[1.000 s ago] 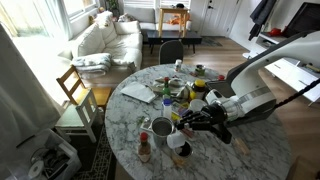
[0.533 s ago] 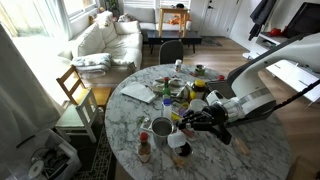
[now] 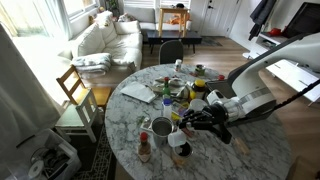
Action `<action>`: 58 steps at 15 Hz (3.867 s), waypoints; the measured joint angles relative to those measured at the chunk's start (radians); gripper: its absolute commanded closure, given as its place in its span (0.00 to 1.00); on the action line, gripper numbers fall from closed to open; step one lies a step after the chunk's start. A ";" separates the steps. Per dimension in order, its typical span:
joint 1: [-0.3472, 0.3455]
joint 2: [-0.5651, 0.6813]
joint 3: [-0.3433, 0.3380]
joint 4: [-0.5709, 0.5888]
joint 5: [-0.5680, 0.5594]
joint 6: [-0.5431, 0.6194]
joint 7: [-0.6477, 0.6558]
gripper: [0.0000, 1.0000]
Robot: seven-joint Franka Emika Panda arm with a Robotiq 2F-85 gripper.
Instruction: Put the brown item in the scoop, then drop it into the tin
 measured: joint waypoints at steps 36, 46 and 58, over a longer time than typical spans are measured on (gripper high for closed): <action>0.066 -0.479 0.118 -0.172 -1.078 0.771 1.830 0.96; 0.059 -0.419 0.144 -0.250 -1.626 0.880 2.569 0.96; 0.062 -0.323 0.164 -0.177 -1.788 0.508 3.142 0.96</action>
